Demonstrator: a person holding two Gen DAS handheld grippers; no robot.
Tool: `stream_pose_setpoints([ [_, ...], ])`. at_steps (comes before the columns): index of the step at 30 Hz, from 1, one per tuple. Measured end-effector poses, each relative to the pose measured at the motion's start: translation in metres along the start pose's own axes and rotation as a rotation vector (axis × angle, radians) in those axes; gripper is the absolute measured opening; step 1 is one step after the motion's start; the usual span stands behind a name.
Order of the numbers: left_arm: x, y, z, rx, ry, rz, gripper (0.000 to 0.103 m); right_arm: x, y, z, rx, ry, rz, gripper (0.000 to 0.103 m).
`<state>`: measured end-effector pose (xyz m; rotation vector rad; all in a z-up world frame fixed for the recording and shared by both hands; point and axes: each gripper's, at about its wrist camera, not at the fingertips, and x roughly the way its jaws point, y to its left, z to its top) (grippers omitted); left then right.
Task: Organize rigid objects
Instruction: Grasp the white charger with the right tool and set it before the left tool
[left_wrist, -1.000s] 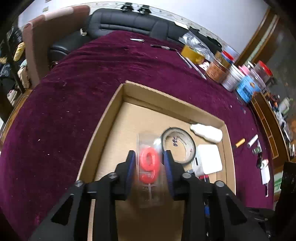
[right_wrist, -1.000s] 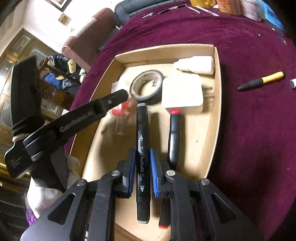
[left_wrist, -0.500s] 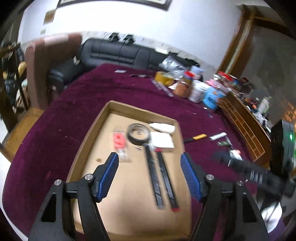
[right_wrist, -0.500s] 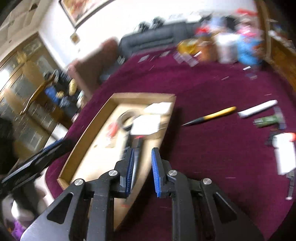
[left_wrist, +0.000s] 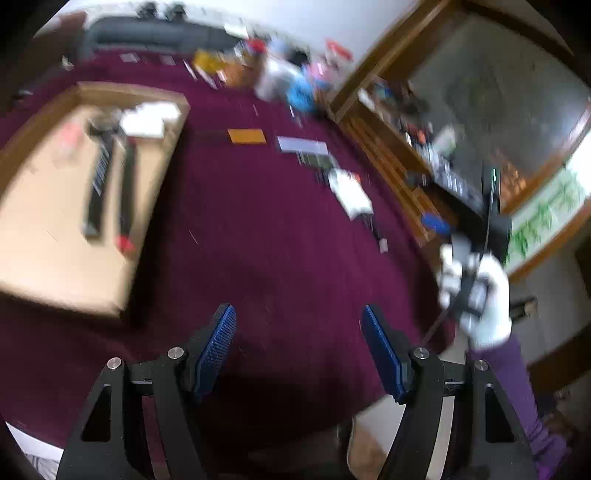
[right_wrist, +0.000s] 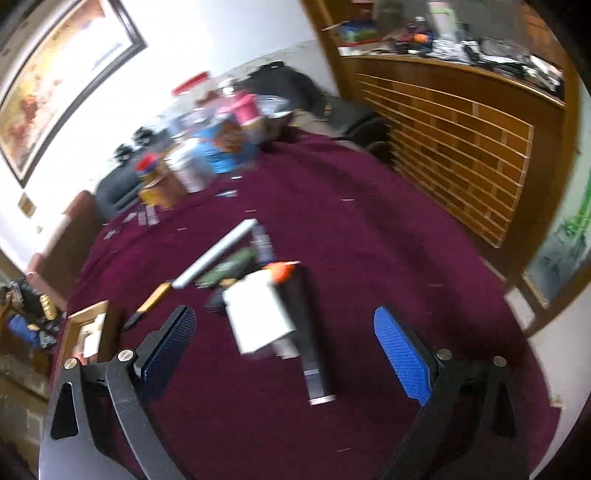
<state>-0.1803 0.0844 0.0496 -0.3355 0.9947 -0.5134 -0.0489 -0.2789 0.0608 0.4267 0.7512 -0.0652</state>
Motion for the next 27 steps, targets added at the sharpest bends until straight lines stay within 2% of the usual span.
stream_pose_setpoints([
  [3, 0.013, -0.004, -0.008, -0.019, 0.058, -0.004, 0.065, 0.007, -0.006, -0.001, -0.01, 0.013, -0.014, 0.098],
  [8, 0.003, -0.004, -0.008, -0.037, 0.027, 0.018, 0.065, 0.026, 0.007, 0.003, -0.033, 0.054, 0.004, 0.097],
  [12, -0.001, -0.001, -0.01, -0.053, 0.021, 0.026, 0.065, 0.047, 0.033, 0.008, -0.119, 0.068, 0.062, 0.095],
  [15, 0.003, 0.005, -0.017, -0.067, 0.03, 0.028, 0.065, 0.068, 0.052, 0.004, -0.185, 0.127, 0.068, 0.095],
  [18, 0.005, 0.007, -0.019, -0.071, 0.041, 0.03, 0.065, 0.087, 0.063, -0.005, -0.228, 0.203, 0.04, 0.085],
  [20, 0.007, 0.008, -0.021, -0.069, 0.047, 0.032, 0.065, 0.092, 0.073, -0.014, -0.291, 0.222, -0.005, 0.066],
  [21, 0.011, 0.008, -0.018, -0.069, 0.052, 0.032, 0.065, 0.094, 0.078, -0.02, -0.32, 0.243, -0.015, 0.048],
  [25, 0.017, 0.009, -0.017, -0.07, 0.06, 0.034, 0.065, 0.089, 0.087, -0.038, -0.31, 0.31, 0.087, 0.046],
  [27, 0.018, 0.01, -0.016, -0.07, 0.061, 0.034, 0.065, 0.08, 0.1, -0.055, -0.345, 0.345, 0.126, 0.047],
])
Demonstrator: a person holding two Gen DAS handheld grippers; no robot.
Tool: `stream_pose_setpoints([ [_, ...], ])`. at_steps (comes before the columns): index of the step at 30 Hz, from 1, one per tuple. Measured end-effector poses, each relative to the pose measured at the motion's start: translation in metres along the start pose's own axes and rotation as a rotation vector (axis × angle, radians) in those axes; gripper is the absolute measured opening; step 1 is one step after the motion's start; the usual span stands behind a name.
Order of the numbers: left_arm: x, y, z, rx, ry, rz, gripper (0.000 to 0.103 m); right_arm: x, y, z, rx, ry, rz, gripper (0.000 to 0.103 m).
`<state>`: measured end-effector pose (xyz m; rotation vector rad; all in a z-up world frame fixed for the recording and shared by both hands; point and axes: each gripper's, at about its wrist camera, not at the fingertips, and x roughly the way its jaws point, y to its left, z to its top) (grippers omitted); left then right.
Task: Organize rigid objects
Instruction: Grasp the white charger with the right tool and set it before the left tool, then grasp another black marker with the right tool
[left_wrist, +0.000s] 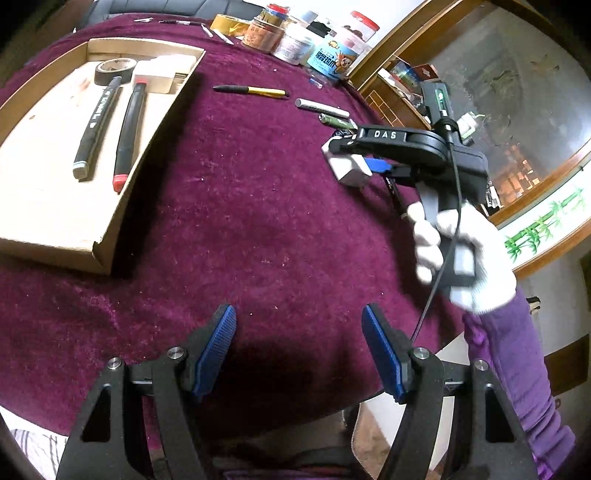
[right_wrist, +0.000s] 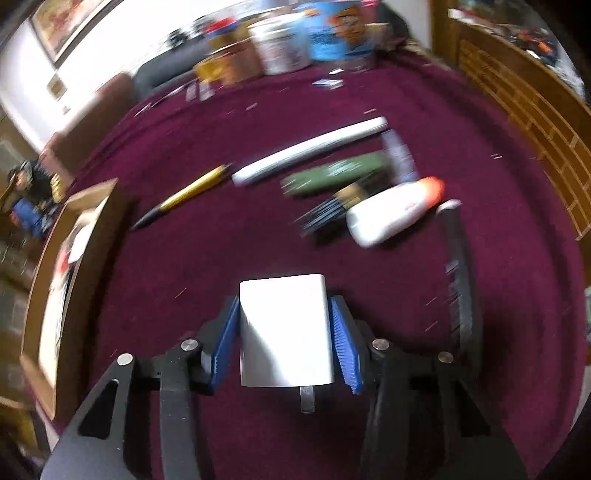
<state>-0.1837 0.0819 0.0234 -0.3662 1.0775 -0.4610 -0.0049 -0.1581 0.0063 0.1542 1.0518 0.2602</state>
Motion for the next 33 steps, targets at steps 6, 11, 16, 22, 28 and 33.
stream_pose_setpoints([
  [6, 0.002, 0.0, 0.0, 0.007, 0.001, 0.003, 0.065, -0.012, 0.037, -0.037, -0.038, 0.122, 0.252, 0.049],
  [11, -0.001, -0.003, -0.001, 0.025, -0.004, 0.006, 0.065, -0.063, -0.003, -0.032, 0.016, -0.066, 0.184, 0.049],
  [16, 0.001, -0.006, 0.001, 0.028, -0.002, 0.01, 0.065, -0.085, -0.072, -0.031, 0.123, -0.132, 0.03, 0.049],
  [22, 0.009, -0.017, -0.001, 0.051, 0.024, 0.026, 0.065, -0.063, -0.099, -0.029, 0.107, -0.104, -0.166, 0.049],
  [28, 0.005, -0.03, 0.009, 0.083, 0.016, 0.056, 0.065, -0.035, -0.101, -0.011, 0.094, -0.118, -0.259, 0.026],
  [33, 0.006, -0.044, 0.041, 0.129, -0.038, 0.148, 0.065, -0.037, -0.1, -0.017, 0.083, -0.089, -0.235, 0.012],
])
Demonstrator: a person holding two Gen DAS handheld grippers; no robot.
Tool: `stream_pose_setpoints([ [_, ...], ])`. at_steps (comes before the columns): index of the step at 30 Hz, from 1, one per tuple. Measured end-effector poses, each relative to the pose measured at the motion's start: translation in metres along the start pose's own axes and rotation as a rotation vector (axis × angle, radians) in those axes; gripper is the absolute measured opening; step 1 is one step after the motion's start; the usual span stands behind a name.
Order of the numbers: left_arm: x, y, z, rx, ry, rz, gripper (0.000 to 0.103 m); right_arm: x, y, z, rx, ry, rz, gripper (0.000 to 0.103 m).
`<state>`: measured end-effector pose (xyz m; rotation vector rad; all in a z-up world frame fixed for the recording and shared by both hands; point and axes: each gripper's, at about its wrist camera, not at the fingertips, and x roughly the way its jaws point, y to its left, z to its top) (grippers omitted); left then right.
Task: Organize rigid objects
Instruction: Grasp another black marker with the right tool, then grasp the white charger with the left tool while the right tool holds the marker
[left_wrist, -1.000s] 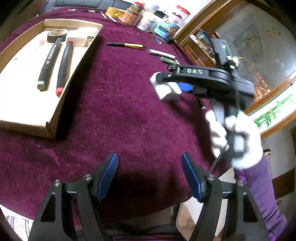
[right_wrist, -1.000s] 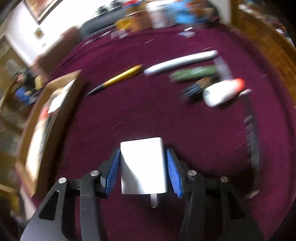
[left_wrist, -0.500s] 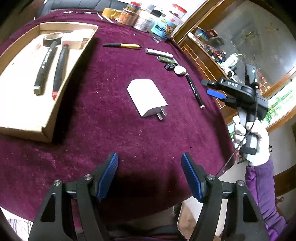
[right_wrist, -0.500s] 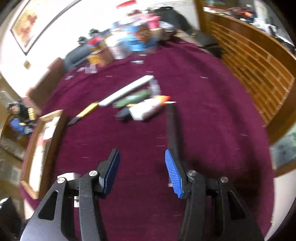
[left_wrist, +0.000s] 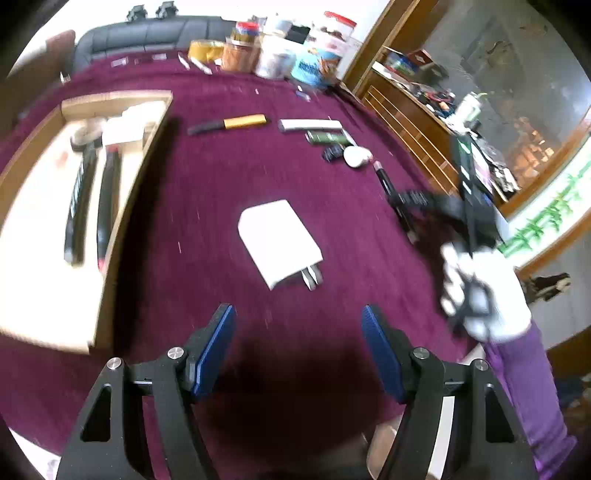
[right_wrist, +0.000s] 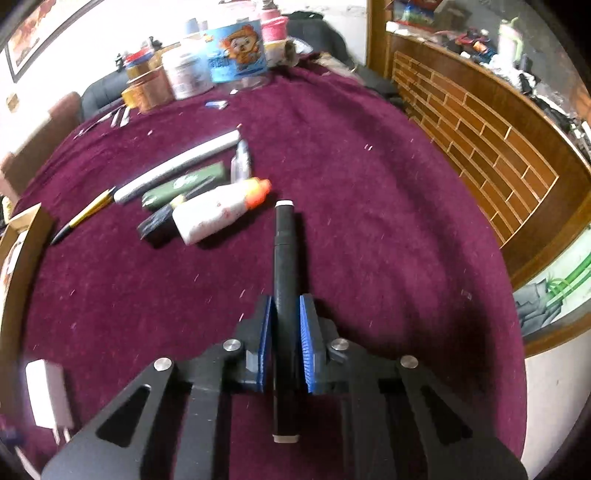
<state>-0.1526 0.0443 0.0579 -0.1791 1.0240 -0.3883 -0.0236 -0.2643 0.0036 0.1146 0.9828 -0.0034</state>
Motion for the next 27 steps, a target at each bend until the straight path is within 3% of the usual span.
stream_pose_setpoints([
  [5, 0.041, -0.002, 0.031, 0.025, 0.019, 0.106, 0.067, -0.015, 0.004, -0.027, -0.004, 0.046, 0.078, 0.013],
  [10, 0.084, -0.006, 0.049, 0.084, 0.046, 0.221, 0.067, -0.03, 0.008, -0.05, -0.041, 0.049, 0.082, 0.013],
  [12, 0.093, -0.013, 0.049, 0.147, 0.027, 0.234, 0.072, -0.031, 0.01, -0.052, -0.049, 0.049, 0.079, 0.013],
  [13, 0.095, -0.016, 0.048, 0.181, 0.026, 0.253, 0.071, -0.032, 0.011, -0.053, -0.054, 0.048, 0.075, 0.013],
  [14, 0.094, -0.016, 0.046, 0.197, 0.015, 0.259, 0.061, -0.032, 0.012, -0.053, -0.057, 0.047, 0.072, 0.014],
  [17, 0.086, -0.008, 0.045, 0.174, 0.009, 0.198, 0.048, -0.031, 0.013, -0.052, -0.062, 0.05, 0.075, 0.018],
  [22, 0.059, 0.007, 0.042, 0.095, -0.028, 0.079, 0.043, -0.03, 0.022, -0.054, -0.099, 0.028, 0.038, 0.021],
  [25, 0.038, 0.008, 0.037, 0.082, -0.07, 0.028, 0.04, -0.03, 0.028, -0.057, -0.132, 0.004, 0.006, 0.013],
  [27, 0.028, 0.008, 0.038, 0.093, -0.105, 0.006, 0.009, -0.03, 0.028, -0.058, -0.13, -0.004, 0.006, 0.013],
])
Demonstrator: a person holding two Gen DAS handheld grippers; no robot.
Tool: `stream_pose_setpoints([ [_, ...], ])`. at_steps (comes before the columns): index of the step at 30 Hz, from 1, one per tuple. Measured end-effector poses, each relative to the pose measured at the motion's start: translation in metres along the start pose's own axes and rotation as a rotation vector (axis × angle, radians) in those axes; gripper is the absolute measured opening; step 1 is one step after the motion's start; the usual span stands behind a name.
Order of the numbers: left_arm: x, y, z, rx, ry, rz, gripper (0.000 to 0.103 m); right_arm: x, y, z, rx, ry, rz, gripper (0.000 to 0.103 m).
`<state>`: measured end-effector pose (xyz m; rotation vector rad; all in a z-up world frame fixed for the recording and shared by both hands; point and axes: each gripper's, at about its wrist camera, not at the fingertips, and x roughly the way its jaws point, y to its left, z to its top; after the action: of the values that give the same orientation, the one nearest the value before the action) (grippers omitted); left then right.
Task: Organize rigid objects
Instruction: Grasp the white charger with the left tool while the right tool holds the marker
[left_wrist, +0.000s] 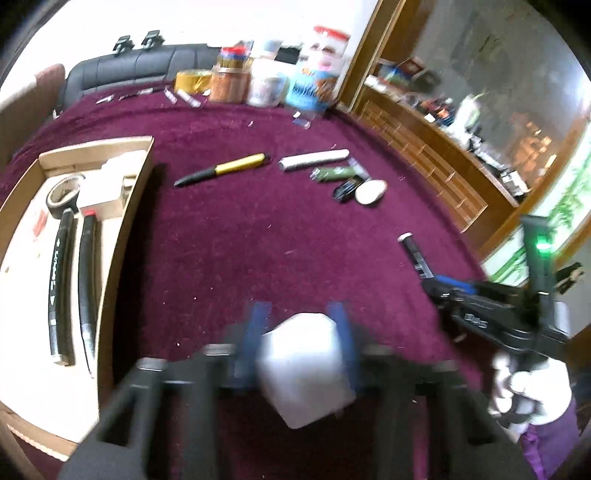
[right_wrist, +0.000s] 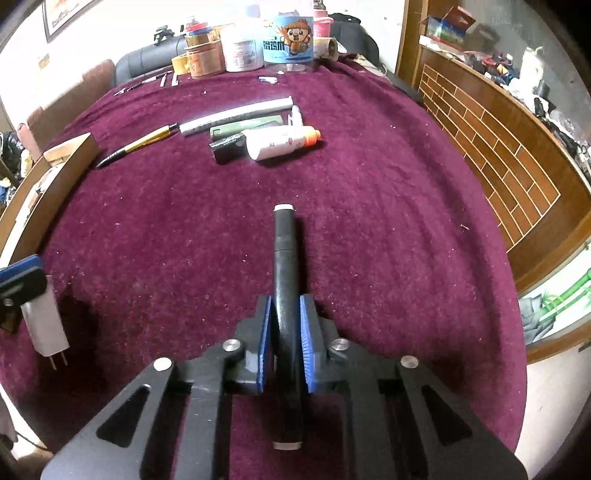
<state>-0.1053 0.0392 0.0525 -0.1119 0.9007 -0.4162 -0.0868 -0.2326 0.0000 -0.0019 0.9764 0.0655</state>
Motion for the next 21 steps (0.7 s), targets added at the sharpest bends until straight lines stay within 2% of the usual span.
stream_pose_setpoints([
  [2, -0.011, 0.003, 0.003, 0.006, -0.028, -0.012, 0.004, -0.001, -0.002, 0.001, 0.026, -0.006, 0.039, 0.012],
  [4, -0.018, 0.008, 0.004, -0.011, -0.039, -0.034, 0.004, -0.003, 0.0, 0.001, 0.03, -0.011, 0.069, 0.012],
  [8, -0.019, 0.024, 0.001, -0.068, -0.027, -0.049, 0.006, -0.005, 0.012, 0.001, 0.023, -0.013, 0.072, 0.012],
  [10, -0.016, 0.032, -0.001, -0.103, -0.003, -0.061, 0.015, -0.004, 0.017, 0.0, 0.023, -0.01, 0.082, 0.012],
  [12, -0.017, 0.04, -0.005, -0.148, 0.002, -0.06, 0.034, -0.003, 0.022, -0.001, 0.017, -0.005, 0.087, 0.012],
  [16, -0.022, 0.049, -0.01, -0.197, 0.007, -0.066, 0.04, -0.001, 0.027, -0.005, 0.019, -0.007, 0.086, 0.013],
  [18, -0.023, 0.051, -0.013, -0.221, 0.016, -0.071, 0.052, 0.0, 0.025, -0.004, 0.04, -0.005, 0.098, 0.013],
  [21, -0.017, 0.048, -0.017, -0.227, 0.03, -0.064, 0.059, 0.0, 0.021, -0.006, 0.061, -0.013, 0.119, 0.013],
])
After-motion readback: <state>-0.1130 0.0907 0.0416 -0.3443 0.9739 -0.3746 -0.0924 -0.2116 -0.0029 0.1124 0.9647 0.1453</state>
